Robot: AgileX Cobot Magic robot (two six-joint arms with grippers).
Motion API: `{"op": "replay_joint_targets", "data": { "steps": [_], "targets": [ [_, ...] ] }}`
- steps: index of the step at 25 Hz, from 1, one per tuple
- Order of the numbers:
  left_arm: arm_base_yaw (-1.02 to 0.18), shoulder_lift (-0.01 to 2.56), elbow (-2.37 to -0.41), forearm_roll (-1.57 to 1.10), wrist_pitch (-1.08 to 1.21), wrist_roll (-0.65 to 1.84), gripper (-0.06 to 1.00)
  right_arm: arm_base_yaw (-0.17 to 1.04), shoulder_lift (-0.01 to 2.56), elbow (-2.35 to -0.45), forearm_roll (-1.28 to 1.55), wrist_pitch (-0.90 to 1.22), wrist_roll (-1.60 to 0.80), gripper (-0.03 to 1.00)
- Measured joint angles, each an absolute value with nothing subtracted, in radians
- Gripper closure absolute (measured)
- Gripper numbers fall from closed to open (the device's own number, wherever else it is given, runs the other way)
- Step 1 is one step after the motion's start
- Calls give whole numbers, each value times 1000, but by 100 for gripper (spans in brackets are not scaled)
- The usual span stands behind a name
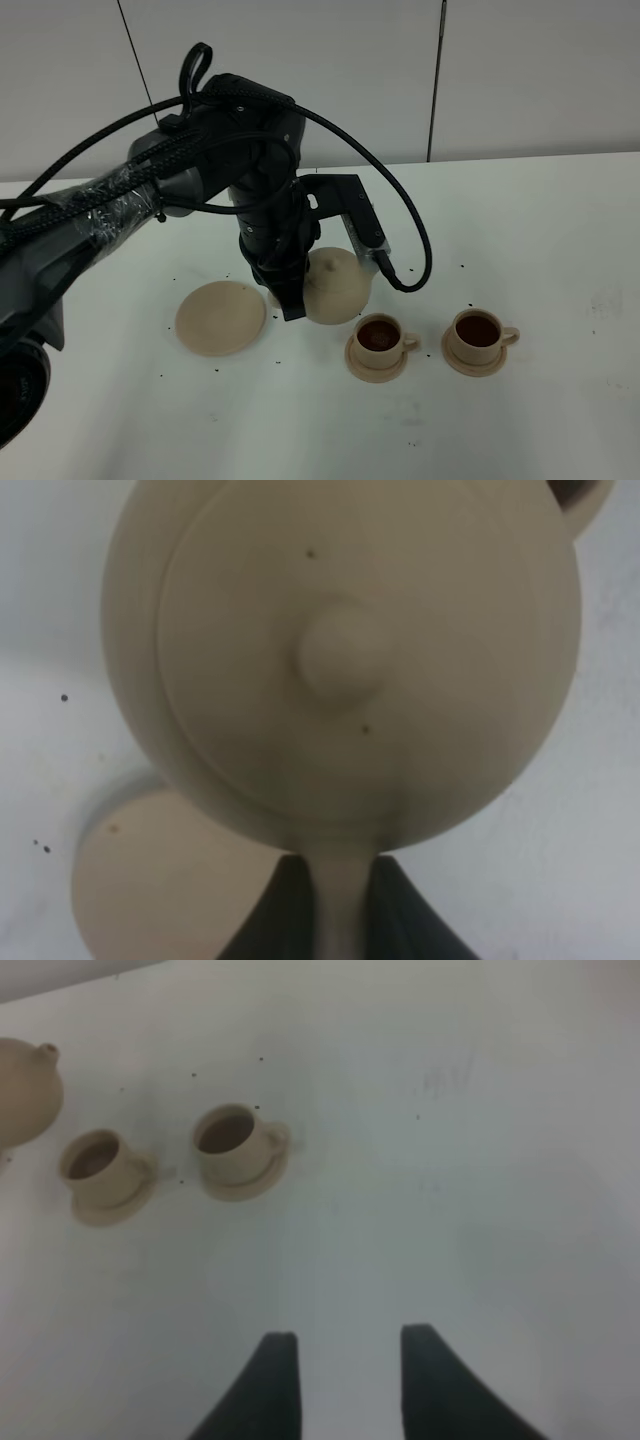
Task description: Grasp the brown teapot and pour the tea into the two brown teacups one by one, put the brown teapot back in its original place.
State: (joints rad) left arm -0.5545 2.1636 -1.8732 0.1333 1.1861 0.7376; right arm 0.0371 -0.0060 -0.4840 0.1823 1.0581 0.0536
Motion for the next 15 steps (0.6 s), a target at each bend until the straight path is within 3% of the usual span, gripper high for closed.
{"op": "replay_joint_targets", "data": {
  "steps": [15],
  "targets": [
    [-509,2164,-1873,92,1186,801,78,37,-6,-484,182,1058,54,72]
  ]
}}
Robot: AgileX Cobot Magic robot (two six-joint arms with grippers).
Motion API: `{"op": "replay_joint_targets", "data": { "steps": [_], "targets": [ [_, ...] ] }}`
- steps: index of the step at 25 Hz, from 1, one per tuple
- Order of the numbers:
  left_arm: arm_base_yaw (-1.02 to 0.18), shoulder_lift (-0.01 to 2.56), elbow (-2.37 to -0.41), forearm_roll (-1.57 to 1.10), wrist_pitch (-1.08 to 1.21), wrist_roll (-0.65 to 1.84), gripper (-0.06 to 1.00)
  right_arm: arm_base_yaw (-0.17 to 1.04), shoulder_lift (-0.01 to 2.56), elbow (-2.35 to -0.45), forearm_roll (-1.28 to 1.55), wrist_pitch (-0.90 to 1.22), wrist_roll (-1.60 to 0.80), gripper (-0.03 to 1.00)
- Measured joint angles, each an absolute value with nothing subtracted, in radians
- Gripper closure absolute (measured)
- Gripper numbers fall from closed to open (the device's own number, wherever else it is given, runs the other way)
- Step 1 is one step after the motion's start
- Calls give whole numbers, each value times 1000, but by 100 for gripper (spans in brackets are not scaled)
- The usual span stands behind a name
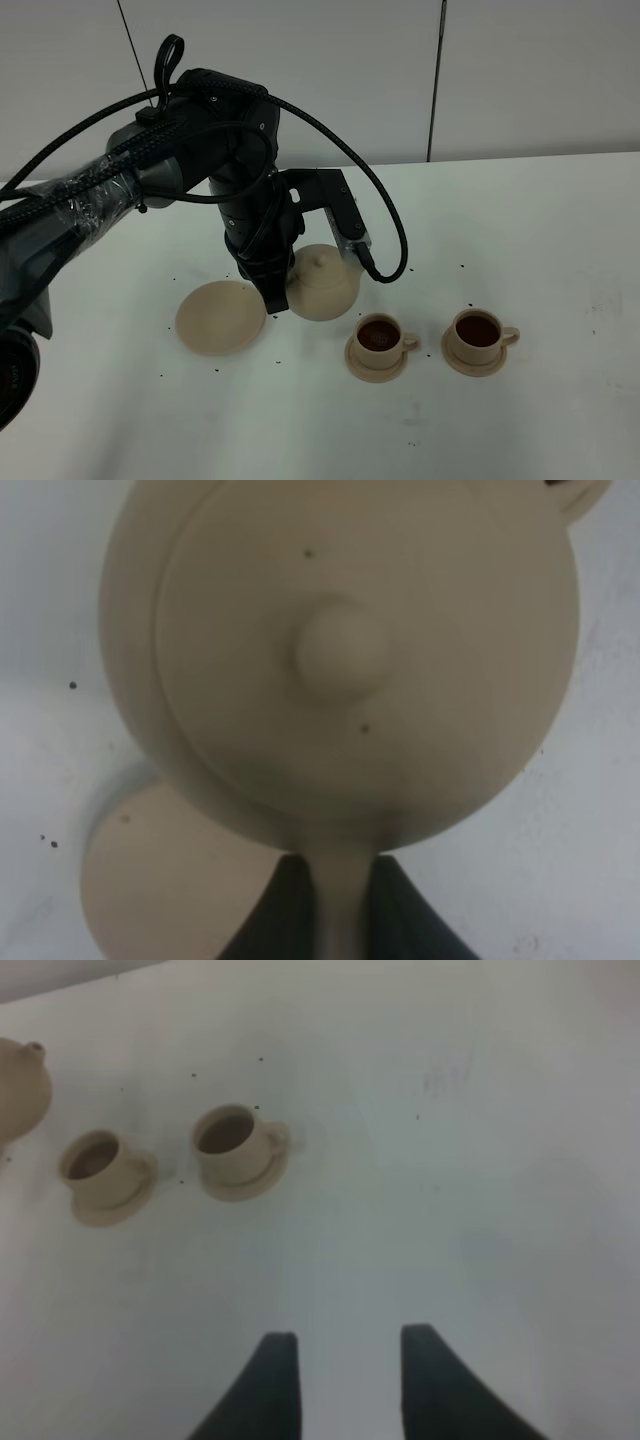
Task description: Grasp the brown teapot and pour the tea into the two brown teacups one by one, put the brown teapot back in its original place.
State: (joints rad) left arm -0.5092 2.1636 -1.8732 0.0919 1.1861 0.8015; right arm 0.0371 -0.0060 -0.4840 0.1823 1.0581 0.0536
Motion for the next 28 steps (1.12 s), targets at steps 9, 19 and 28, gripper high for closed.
{"op": "replay_joint_targets", "data": {
  "steps": [9,19,28],
  "targets": [
    [-488,2164,-1873,108,1186,555,78,37,-6,-484,182,1058,54,72],
    [-379,2035,-1719,109,1186,248,78,37,-6,-484,182,1058,54,72],
    [-324,1929,-1449,151,1143,94,78,37,-6,-484,182,1058,54,72]
  ]
}}
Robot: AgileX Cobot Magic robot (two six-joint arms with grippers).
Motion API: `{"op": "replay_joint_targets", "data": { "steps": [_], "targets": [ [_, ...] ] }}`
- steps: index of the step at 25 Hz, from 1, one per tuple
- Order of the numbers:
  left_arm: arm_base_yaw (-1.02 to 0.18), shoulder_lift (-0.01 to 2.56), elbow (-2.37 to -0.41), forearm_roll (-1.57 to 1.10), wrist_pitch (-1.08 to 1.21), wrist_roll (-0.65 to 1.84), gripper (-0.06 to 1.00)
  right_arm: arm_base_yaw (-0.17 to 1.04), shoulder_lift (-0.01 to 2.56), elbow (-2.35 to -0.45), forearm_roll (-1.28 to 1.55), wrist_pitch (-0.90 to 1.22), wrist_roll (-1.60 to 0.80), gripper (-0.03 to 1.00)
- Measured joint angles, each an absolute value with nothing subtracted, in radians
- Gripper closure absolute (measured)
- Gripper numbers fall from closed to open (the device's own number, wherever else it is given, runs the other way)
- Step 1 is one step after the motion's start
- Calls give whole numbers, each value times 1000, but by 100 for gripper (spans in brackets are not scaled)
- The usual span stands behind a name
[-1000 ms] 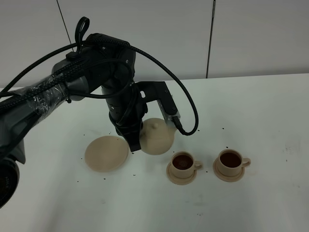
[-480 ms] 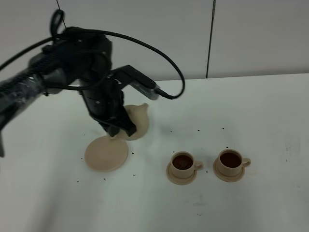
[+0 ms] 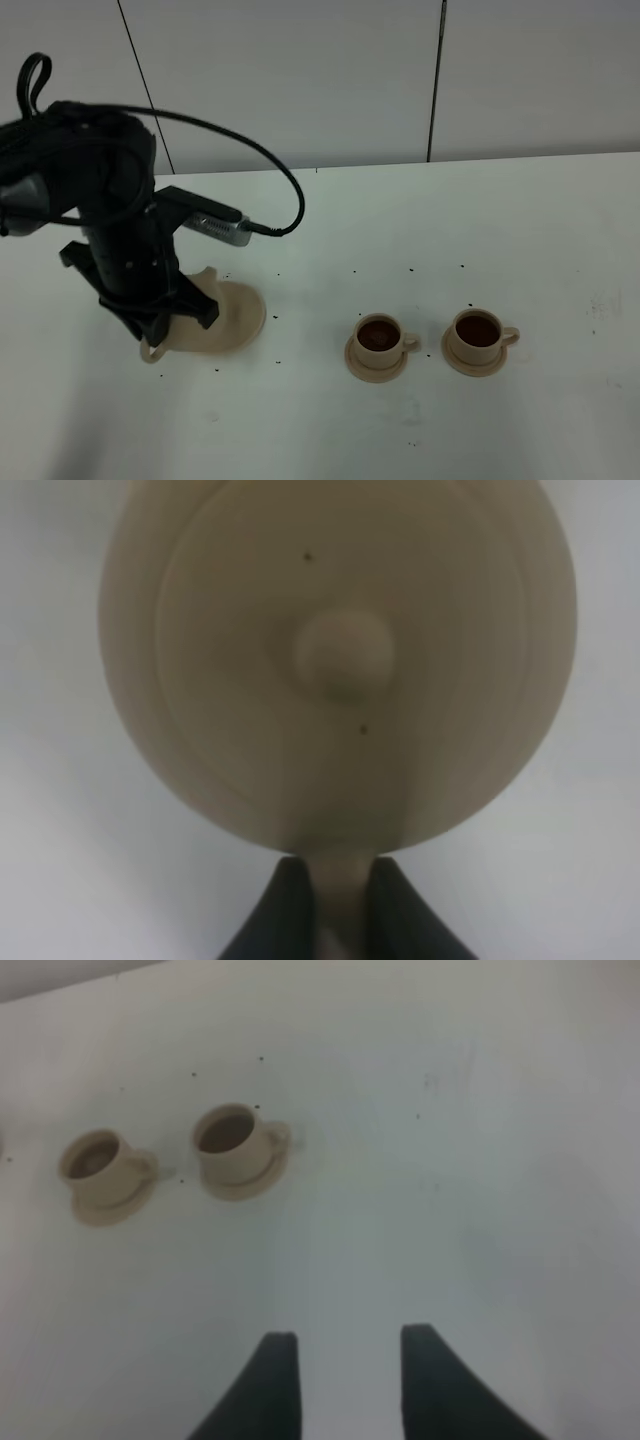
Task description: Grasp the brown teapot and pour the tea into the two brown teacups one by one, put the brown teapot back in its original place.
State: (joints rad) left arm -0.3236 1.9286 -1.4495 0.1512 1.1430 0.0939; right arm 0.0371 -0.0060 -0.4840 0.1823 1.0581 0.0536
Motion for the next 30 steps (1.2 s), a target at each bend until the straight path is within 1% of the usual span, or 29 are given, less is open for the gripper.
{"op": "replay_joint_targets", "data": {
  "steps": [5,9,30],
  "targets": [
    [-321,1923,-1369,174,949,59,78,37,-6,-484,182,1058,54,72],
    [-321,1922,-1363,174,880,50,78,37,-6,-484,182,1058,54,72],
    [-321,1987,-1362,154,812,48,78,37,-6,-484,182,1058,54,72]
  ]
}}
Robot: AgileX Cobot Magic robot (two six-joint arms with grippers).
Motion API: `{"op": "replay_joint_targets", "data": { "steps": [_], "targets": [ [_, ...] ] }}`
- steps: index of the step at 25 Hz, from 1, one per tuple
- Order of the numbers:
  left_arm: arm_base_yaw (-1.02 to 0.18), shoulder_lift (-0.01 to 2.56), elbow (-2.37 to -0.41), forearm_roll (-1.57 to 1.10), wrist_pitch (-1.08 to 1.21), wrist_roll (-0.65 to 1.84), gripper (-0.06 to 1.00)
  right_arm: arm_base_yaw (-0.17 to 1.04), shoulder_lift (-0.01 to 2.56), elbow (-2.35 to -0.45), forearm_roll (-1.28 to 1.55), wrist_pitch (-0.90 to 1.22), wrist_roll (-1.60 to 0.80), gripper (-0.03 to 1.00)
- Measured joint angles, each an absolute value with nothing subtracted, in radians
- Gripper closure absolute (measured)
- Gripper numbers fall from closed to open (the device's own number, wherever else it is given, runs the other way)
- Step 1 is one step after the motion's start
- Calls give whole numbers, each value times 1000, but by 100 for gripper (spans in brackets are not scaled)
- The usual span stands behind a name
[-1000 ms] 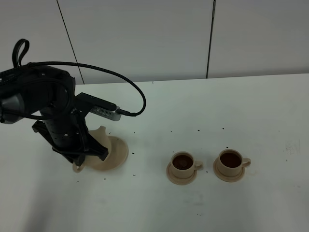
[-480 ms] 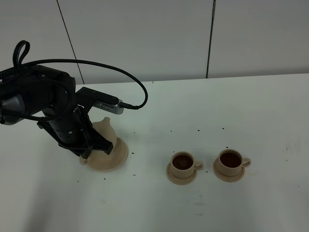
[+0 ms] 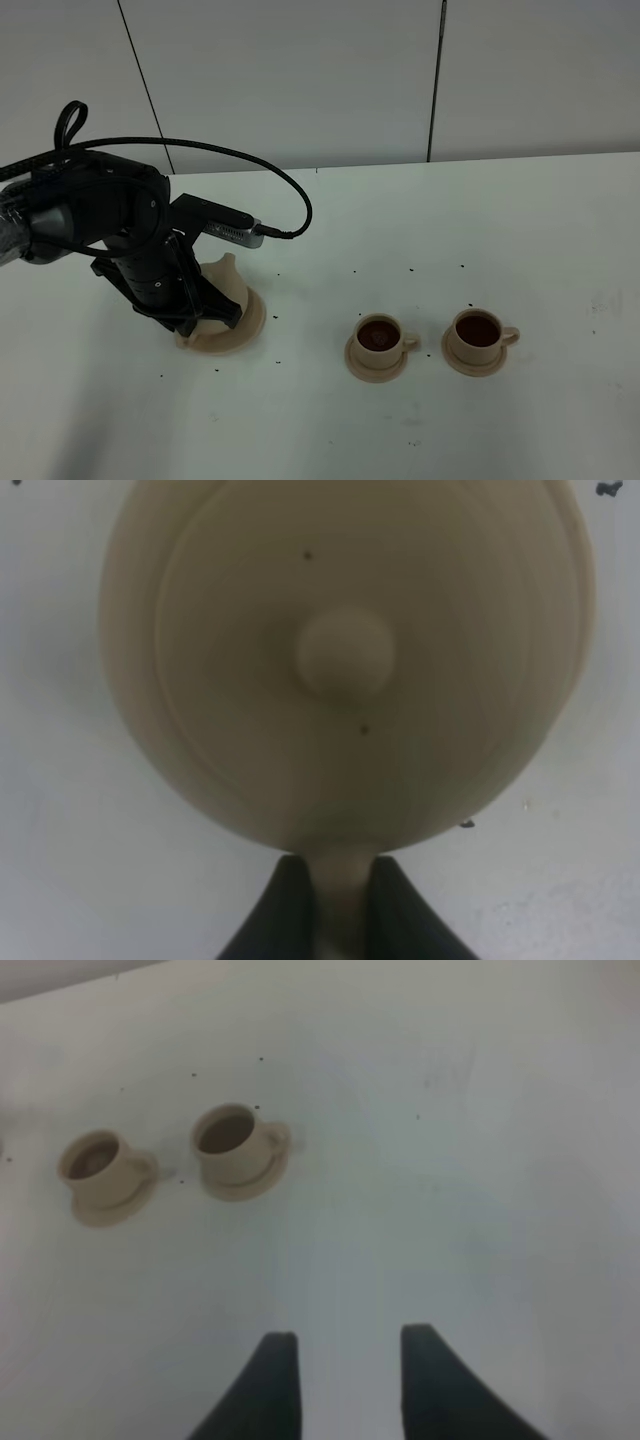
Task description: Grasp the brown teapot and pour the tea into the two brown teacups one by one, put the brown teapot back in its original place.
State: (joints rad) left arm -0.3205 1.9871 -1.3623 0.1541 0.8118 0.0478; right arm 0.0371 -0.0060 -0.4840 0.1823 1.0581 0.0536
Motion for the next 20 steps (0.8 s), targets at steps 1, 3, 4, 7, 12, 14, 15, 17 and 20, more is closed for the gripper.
{"op": "replay_joint_targets", "data": {
  "steps": [1,3,4,7,12,14,15,17,20],
  "targets": [
    [-321,1989,-1362,153,812,48,78,37,-6,-484,182,1058,54,72],
    [-321,1995,-1362,150,812,48,78,37,-6,-484,182,1058,54,72],
    [-321,1999,-1362,149,812,48,78,37,-6,-484,182,1058,54,72],
    [-321,2003,-1362,147,813,50,78,37,-6,-484,182,1058,54,72],
    [-321,2003,-1362,134,813,50,78,37,-6,-484,182,1058,54,72],
    [-321,2003,-1362,131,811,54,78,37,-6,-484,182,1058,54,72],
    [-321,2003,-1362,129,810,60,78,37,-6,-484,182,1058,54,72],
    [-321,2003,-1362,128,812,68,77,37,-6,-484,182,1058,54,72],
    [-321,2003,-1362,127,817,73,75,37,-6,-484,182,1058,54,72]
  ]
}}
